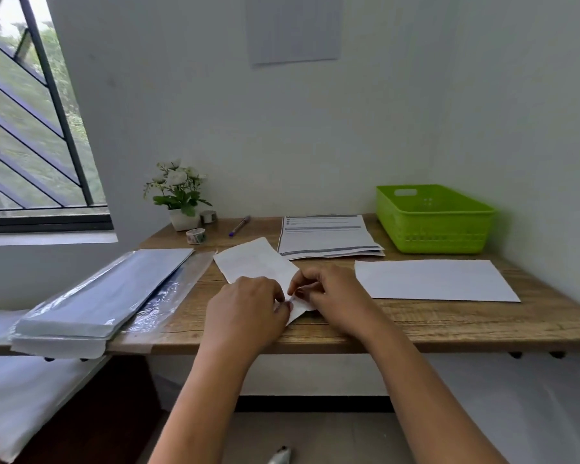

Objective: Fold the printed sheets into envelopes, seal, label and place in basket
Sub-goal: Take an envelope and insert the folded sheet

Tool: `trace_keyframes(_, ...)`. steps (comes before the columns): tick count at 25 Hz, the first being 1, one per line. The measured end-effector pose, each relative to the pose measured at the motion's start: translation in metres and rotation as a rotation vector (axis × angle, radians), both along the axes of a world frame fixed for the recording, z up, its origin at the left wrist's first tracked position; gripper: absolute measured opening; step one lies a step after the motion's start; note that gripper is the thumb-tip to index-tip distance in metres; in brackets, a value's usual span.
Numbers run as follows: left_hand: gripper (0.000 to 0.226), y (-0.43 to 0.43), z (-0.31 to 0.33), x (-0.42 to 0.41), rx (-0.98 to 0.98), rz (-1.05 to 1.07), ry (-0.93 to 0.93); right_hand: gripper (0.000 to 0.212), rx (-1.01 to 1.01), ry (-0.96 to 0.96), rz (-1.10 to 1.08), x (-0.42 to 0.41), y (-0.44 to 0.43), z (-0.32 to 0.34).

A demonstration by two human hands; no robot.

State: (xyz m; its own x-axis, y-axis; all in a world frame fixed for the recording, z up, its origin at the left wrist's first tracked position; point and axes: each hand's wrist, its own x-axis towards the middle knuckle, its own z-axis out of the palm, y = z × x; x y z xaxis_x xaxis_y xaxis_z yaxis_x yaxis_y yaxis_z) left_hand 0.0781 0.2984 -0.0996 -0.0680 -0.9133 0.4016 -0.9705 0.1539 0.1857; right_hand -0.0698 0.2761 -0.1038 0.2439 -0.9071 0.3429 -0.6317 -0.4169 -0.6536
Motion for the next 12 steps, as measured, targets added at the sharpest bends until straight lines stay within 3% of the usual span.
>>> trace_keyframes(5,0.026,-0.011,0.001,-0.006,-0.082,-0.016,-0.056,0.017,0.025,-0.040,0.013,0.003,-0.006,0.006)
trace_keyframes(7,0.023,-0.017,0.000,-0.003,-0.057,-0.035,-0.059,0.024,0.031,0.000,-0.006,0.002,-0.008,0.004)
trace_keyframes(9,0.020,-0.021,-0.003,0.000,-0.034,-0.060,-0.008,0.033,0.011,0.059,-0.048,0.000,-0.009,-0.001)
trace_keyframes(12,0.019,-0.025,-0.008,0.005,-0.043,-0.071,0.089,0.023,-0.082,0.071,-0.108,-0.001,-0.008,-0.008)
